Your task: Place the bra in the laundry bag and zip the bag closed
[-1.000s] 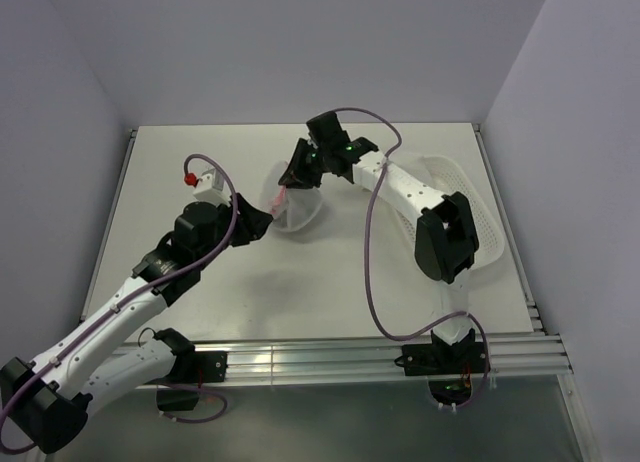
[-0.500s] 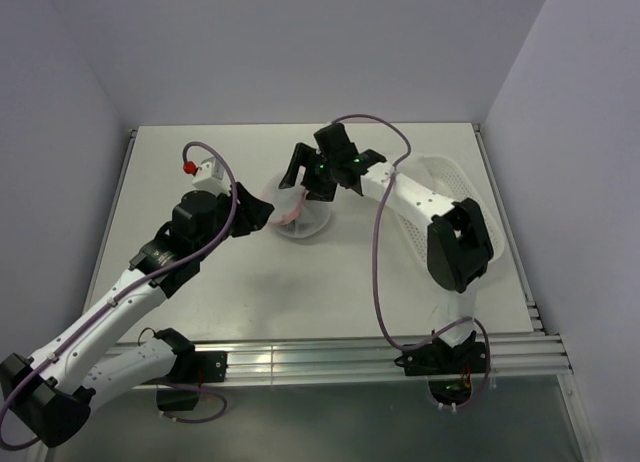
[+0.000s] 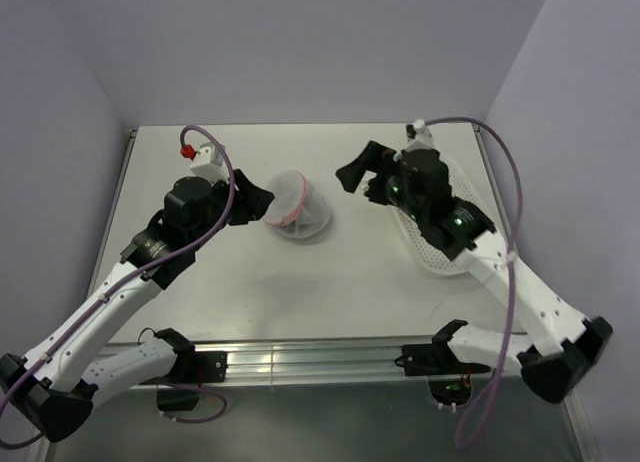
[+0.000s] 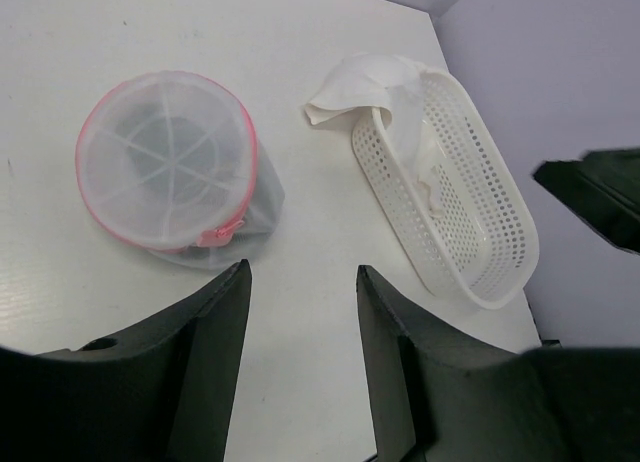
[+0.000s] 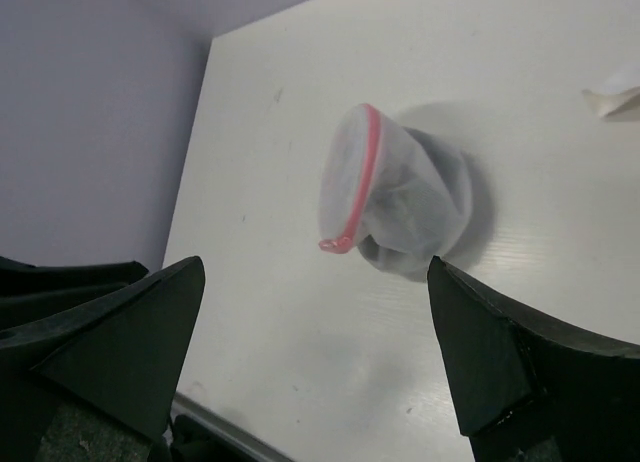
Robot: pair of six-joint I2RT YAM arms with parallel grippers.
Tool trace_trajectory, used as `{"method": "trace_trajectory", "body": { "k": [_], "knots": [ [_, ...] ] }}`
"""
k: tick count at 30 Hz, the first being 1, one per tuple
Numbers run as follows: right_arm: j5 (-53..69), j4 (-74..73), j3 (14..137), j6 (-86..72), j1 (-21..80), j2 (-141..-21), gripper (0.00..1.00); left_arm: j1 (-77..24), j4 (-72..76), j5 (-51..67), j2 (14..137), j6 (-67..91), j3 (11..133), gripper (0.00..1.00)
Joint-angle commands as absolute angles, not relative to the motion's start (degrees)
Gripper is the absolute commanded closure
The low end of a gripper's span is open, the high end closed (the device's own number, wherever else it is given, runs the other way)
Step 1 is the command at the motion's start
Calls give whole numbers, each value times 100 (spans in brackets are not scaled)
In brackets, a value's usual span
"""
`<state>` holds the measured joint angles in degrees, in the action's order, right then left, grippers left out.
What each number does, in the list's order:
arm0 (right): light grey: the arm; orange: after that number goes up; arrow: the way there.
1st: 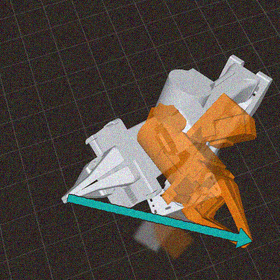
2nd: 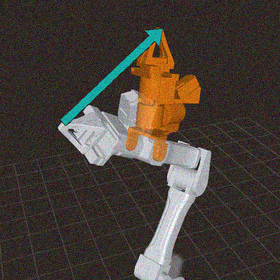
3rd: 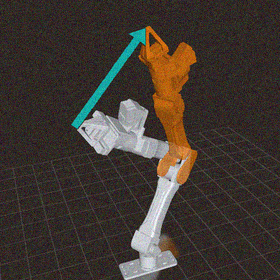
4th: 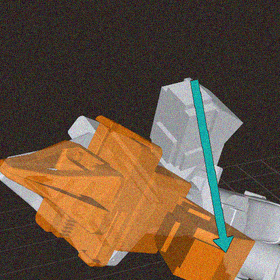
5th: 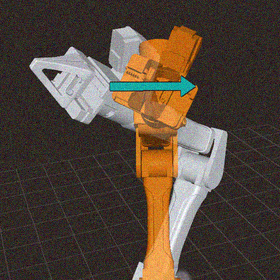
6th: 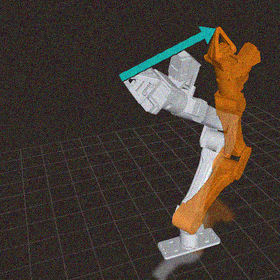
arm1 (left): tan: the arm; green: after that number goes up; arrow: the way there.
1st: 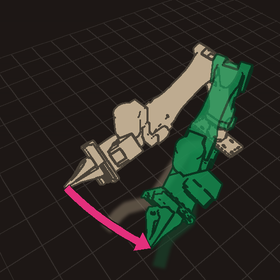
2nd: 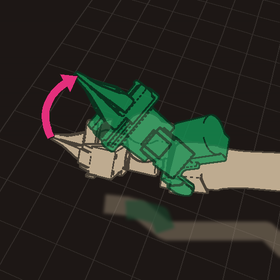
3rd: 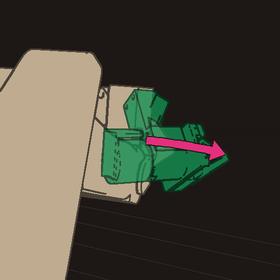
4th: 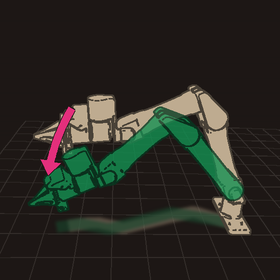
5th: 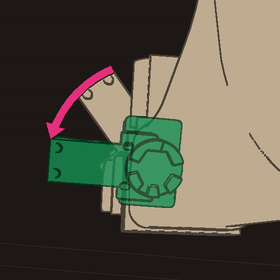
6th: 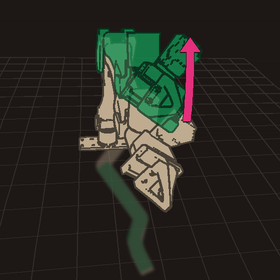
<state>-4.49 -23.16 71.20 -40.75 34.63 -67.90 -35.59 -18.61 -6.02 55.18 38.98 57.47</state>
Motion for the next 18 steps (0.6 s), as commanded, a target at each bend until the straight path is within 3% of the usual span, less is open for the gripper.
{"method": "trace_trajectory", "body": {
  "k": [1, 6, 18],
  "knots": [
    [-1465, -1934, 6402, -3780, 3472, -5715, 0, -3533, -1960, -501, 5388, 3534, 6082, 47],
    [-2100, -1889, 5557, -3718, 3463, -4450, 0, -3516, -1960, -483, 5309, 3437, 6109, 46],
    [-2531, -2031, 5265, -3586, 3463, -4069, 0, -3524, -1916, -439, 5256, 3428, 6073, 47]
  ]
}}
